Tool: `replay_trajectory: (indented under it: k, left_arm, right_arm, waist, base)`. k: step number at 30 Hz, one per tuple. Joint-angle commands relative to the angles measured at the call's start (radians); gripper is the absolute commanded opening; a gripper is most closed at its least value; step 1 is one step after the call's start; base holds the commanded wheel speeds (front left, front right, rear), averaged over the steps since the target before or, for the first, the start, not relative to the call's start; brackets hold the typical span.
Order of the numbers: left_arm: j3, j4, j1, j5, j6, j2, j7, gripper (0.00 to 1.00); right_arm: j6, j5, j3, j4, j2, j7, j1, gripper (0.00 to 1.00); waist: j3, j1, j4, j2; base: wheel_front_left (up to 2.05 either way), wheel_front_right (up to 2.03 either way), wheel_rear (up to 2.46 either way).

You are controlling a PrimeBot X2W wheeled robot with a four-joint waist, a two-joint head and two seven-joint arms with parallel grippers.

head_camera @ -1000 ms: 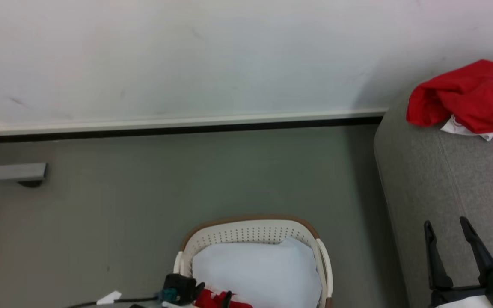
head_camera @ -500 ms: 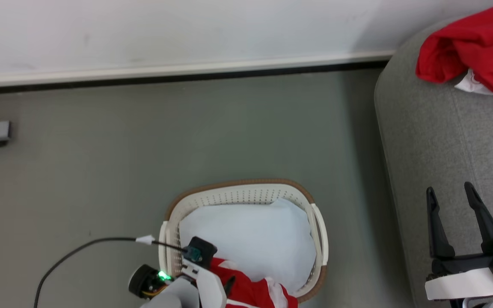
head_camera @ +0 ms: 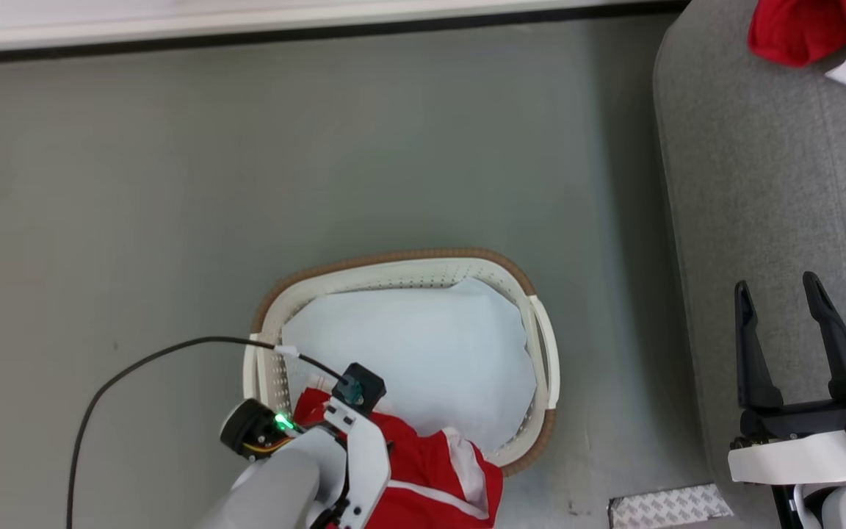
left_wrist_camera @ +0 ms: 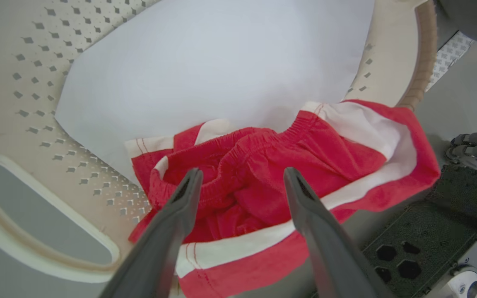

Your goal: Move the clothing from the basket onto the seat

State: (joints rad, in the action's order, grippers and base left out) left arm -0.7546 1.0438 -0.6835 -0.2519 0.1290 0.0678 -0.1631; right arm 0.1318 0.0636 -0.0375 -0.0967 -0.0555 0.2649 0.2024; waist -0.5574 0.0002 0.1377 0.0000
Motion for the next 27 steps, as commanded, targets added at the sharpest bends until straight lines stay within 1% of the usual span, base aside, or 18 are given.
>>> replay_trajectory:
  k: [1, 13, 23, 27]
  left_arm:
    - [-0.009, 0.008, -0.015, -0.017, 0.001, 0.0, 0.002, 1.0]
    - [-0.103, -0.008, -0.092, -0.177, 0.001, -0.009, -0.049, 1.0]
    - [-0.18, 0.006, -0.148, -0.253, 0.001, 0.035, -0.097, 1.0]
    - [-0.204, 0.005, -0.162, -0.293, 0.001, 0.037, -0.109, 1.0]
  right_arm:
    - [-0.002, 0.009, -0.003, 0.007, 0.003, -0.001, 0.015, 1.0]
    - [-0.002, 0.026, -0.006, 0.031, 0.005, -0.001, 0.052, 1.0]
    - [-0.002, 0.038, -0.009, 0.055, 0.005, -0.001, 0.081, 1.0]
    - [-0.002, 0.038, -0.01, 0.064, 0.005, -0.001, 0.091, 1.0]
  waist:
    - [-0.023, -0.0002, 0.003, 0.0]
    - [-0.143, -0.0002, 0.003, 0.0]
    - [-0.222, -0.0002, 0.0, 0.0]
    - [-0.251, -0.0002, -0.001, 0.0]
  base:
    - [0.0, 0.0, 0.0]
    - [0.0, 0.0, 0.0]
    - [0.0, 0.0, 0.0]
    - [0.0, 0.0, 0.0]
